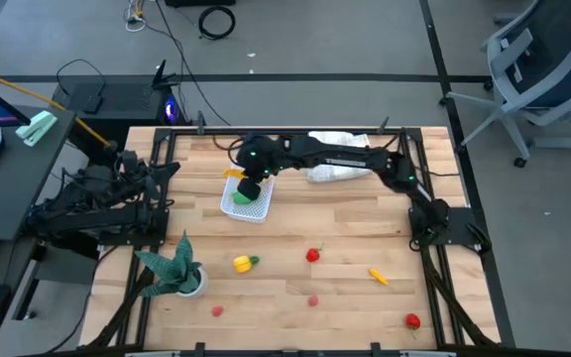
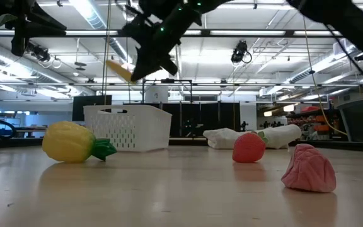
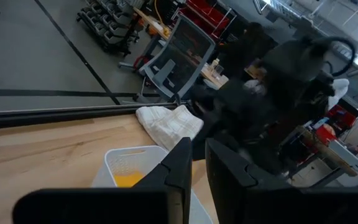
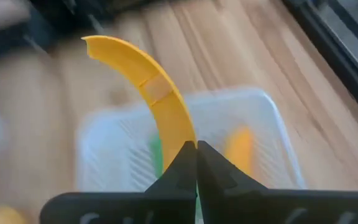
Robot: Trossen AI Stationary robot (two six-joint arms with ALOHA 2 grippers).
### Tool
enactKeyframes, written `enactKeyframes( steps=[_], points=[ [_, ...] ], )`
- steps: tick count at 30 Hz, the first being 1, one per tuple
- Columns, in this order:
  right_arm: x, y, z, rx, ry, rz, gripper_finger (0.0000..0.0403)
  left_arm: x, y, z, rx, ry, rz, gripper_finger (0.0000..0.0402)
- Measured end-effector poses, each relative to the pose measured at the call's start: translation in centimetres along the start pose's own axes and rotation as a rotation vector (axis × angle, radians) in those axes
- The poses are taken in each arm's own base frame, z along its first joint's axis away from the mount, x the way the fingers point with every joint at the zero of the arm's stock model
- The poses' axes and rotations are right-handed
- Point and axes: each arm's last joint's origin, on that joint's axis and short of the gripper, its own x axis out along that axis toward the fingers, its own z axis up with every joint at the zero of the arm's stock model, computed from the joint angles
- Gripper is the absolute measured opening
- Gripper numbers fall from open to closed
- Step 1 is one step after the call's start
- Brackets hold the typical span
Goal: Pick and placing Produce into tupperware
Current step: Put the banana into the white basket, then put the pineapple into the white basket
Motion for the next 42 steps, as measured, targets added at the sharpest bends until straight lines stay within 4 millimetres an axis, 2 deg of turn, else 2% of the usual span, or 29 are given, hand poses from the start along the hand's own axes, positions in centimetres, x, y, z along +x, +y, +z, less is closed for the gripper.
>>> enactKeyframes(
  steps=[5,10,13,20,27,39,42],
  points=[
    [2.3,-1.1,-0.9,0.006,0.152,-0.056,0.0000,0.0,0.0,0.0,0.000,0.000,0.000,0.0055],
    [5.3,-1.8,-3.3,0.014,0.284,-0.078,0.0000,0.0,0.0,0.0,0.000,0.000,0.000,0.0055],
    [6.3,-1.8,-3.8,-0.010,0.306,-0.080,0.0000,0.0,0.0,0.0,0.000,0.000,0.000,0.0051],
    [6.4,-1.8,-3.9,-0.037,0.304,-0.076,0.0002,0.0,0.0,0.0,0.000,0.000,0.000,0.0055],
    [6.6,-2.8,-3.8,0.032,0.312,-0.004,0.0019,0.0,0.0,0.0,0.000,0.000,0.000,0.0052],
    [6.6,-3.2,-2.9,0.117,0.250,0.009,0.0101,0.0,0.0,0.0,0.008,0.000,0.000,0.0059],
    [6.0,-3.1,-2.6,0.171,0.234,0.015,0.0114,0.0,0.0,0.0,0.004,0.001,-0.001,0.0056]
  ],
)
